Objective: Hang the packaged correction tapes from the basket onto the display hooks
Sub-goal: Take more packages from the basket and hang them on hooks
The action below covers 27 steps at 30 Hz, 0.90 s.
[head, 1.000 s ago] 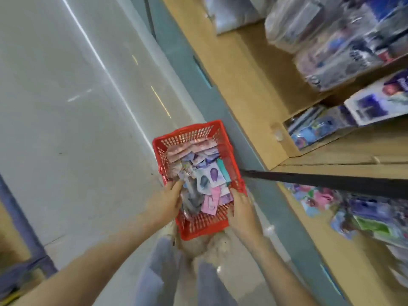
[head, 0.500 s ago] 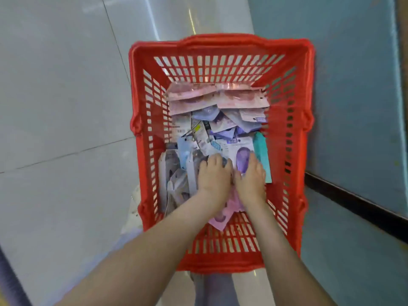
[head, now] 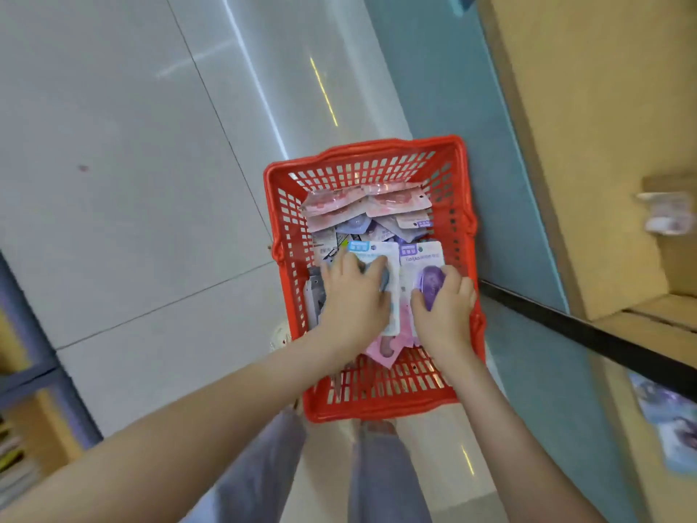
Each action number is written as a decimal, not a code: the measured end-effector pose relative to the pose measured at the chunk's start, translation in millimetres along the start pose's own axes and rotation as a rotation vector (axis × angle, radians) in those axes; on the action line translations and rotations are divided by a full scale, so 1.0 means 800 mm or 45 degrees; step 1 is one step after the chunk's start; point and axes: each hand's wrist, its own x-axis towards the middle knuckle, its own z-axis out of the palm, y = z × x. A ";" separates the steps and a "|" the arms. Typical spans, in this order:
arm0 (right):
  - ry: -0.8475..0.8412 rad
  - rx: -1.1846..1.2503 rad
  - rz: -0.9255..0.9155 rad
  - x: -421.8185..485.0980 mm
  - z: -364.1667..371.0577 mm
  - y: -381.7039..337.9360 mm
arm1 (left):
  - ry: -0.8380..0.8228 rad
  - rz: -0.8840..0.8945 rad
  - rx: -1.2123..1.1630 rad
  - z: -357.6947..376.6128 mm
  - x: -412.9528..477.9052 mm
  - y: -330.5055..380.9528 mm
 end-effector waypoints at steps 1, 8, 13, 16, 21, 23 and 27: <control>0.047 0.054 -0.029 -0.020 -0.038 -0.022 | 0.055 0.064 -0.135 -0.041 -0.016 0.017; 0.139 0.484 -0.225 -0.183 -0.304 -0.170 | 0.173 0.434 -0.590 -0.314 -0.159 0.166; 0.320 0.384 -0.437 -0.310 -0.436 -0.237 | 0.307 0.621 -0.683 -0.442 -0.261 0.263; 0.474 0.303 -0.550 -0.380 -0.511 -0.255 | 0.410 0.792 -0.691 -0.501 -0.321 0.314; 0.614 0.131 -0.645 -0.504 -0.619 -0.247 | 0.680 1.143 -0.632 -0.561 -0.442 0.386; 0.728 0.133 -0.654 -0.561 -0.657 -0.237 | 0.724 1.234 -0.612 -0.569 -0.495 0.413; 0.938 0.108 -0.697 -0.668 -0.728 -0.218 | 0.774 1.438 -0.536 -0.577 -0.586 0.472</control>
